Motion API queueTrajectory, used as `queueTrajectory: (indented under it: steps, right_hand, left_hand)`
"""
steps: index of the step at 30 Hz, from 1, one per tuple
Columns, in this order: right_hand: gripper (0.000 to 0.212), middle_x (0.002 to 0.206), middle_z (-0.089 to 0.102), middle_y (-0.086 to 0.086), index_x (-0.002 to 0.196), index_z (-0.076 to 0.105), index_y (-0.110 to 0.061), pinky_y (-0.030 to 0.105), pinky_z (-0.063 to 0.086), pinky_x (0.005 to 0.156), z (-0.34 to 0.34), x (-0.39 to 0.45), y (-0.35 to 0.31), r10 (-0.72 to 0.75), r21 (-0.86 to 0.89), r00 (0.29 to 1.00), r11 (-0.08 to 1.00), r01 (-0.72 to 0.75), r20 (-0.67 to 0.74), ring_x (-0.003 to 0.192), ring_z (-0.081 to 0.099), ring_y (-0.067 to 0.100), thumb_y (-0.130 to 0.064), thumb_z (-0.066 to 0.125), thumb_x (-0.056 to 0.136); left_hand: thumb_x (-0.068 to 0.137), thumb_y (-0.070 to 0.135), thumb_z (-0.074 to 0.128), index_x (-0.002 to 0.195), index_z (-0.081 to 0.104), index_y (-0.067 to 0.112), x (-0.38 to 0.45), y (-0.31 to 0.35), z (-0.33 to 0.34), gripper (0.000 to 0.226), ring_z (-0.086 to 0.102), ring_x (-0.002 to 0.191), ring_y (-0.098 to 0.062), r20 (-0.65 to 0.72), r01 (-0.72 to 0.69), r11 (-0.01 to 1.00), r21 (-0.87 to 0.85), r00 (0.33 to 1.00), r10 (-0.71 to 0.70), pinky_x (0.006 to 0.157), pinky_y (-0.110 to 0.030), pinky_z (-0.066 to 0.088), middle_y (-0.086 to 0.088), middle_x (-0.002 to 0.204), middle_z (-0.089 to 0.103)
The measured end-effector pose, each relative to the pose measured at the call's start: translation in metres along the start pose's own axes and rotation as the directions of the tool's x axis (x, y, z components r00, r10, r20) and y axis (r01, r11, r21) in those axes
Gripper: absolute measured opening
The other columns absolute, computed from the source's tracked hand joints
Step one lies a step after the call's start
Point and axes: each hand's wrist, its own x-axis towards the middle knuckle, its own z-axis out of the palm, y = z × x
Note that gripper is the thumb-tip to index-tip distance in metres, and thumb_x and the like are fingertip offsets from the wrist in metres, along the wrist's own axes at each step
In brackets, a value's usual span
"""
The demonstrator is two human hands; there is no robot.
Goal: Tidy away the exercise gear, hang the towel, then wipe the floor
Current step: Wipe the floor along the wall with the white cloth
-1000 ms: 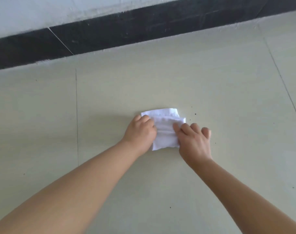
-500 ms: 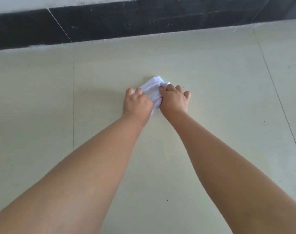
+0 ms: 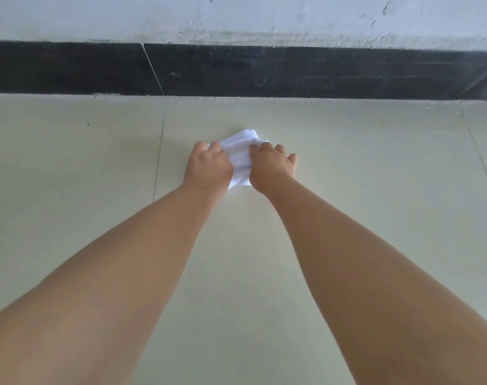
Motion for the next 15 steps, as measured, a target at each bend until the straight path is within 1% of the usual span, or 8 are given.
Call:
queueTrajectory:
  steps: [1,3,5,7,8,9,12,15]
  right_hand:
    - [0.048,0.139,0.040,0.000,0.140,0.033,-0.018,0.031,0.026,0.102,0.005,0.002,-0.012,-0.035,0.010,0.999,0.999,0.035,0.008,0.126,0.034,0.021,-0.012,0.043,0.093]
    - [0.047,0.139,0.040,-0.001,0.138,0.036,-0.017,0.030,0.026,0.102,0.015,0.000,-0.033,-0.103,0.040,0.995,0.994,0.103,0.009,0.120,0.036,0.021,-0.010,0.045,0.092]
    - [0.047,0.137,0.040,0.000,0.136,0.038,-0.015,0.030,0.027,0.102,0.026,-0.010,-0.045,-0.163,0.044,0.986,0.986,0.162,0.020,0.111,0.036,0.022,-0.008,0.046,0.091]
    - [0.048,0.139,0.039,0.001,0.135,0.038,-0.012,0.030,0.027,0.097,0.036,-0.025,-0.048,-0.224,0.019,0.975,0.975,0.223,0.014,0.115,0.037,0.023,-0.004,0.047,0.089]
    - [0.049,0.140,0.038,0.001,0.135,0.037,-0.011,0.030,0.027,0.094,0.040,-0.035,-0.046,-0.246,0.005,0.969,0.969,0.246,0.015,0.117,0.037,0.024,-0.002,0.046,0.088]
    - [0.050,0.141,0.036,0.002,0.135,0.037,-0.010,0.031,0.027,0.092,0.042,-0.046,-0.041,-0.262,-0.011,0.965,0.965,0.262,0.026,0.117,0.037,0.025,0.000,0.045,0.087]
    - [0.051,0.139,0.037,0.002,0.135,0.039,-0.009,0.030,0.020,0.079,0.049,-0.079,-0.015,-0.262,-0.077,0.964,0.961,0.265,0.042,0.115,0.037,0.026,0.003,0.041,0.085]
    - [0.055,0.134,0.039,0.002,0.135,0.040,-0.008,0.025,0.011,0.076,0.047,-0.099,0.022,-0.210,-0.177,0.976,0.960,0.217,0.057,0.111,0.039,0.025,0.006,0.041,0.082]
  left_hand:
    - [0.013,0.014,0.081,0.023,0.050,0.015,-0.009,-0.006,-0.004,0.033,0.054,0.038,-0.012,-0.062,0.067,0.997,0.036,0.996,-0.065,0.056,-0.021,0.025,0.006,0.035,0.049]
    - [0.018,0.001,0.067,0.025,0.049,0.014,-0.022,-0.019,-0.016,0.023,0.055,0.037,-0.016,-0.114,0.094,0.994,0.060,0.990,-0.087,0.056,-0.023,0.023,0.002,0.033,0.046]
    - [0.032,0.009,0.052,0.026,0.050,0.013,-0.040,-0.029,-0.009,0.008,0.055,0.038,-0.017,-0.123,0.100,0.992,0.079,0.988,-0.090,0.052,-0.022,0.028,0.000,0.032,0.045]
    - [0.048,0.007,0.032,0.028,0.051,0.012,-0.058,-0.029,-0.003,0.028,0.056,0.039,-0.019,-0.076,0.097,0.994,0.040,0.993,-0.094,0.054,-0.026,0.024,-0.002,0.034,0.046]
    - [0.051,0.005,0.028,0.029,0.052,0.011,-0.066,-0.026,0.000,0.033,0.057,0.041,-0.021,-0.117,0.098,0.995,0.037,0.989,-0.093,0.055,-0.027,0.019,-0.003,0.035,0.047]
    - [0.053,0.004,0.029,0.031,0.053,0.010,-0.074,-0.020,0.005,0.033,0.058,0.042,-0.021,-0.153,0.093,0.995,0.025,0.984,-0.088,0.055,-0.027,0.017,-0.004,0.037,0.049]
    - [0.055,0.004,0.033,0.033,0.054,0.010,-0.087,0.001,0.002,0.031,0.060,0.044,-0.020,-0.127,0.051,0.997,-0.062,0.990,-0.058,0.055,-0.027,0.017,-0.004,0.038,0.051]
    - [0.054,0.003,0.033,0.030,0.054,0.014,-0.073,0.030,-0.004,0.034,0.060,0.042,-0.016,-0.109,-0.037,0.992,-0.117,0.994,0.024,0.056,-0.026,0.018,-0.001,0.036,0.050]
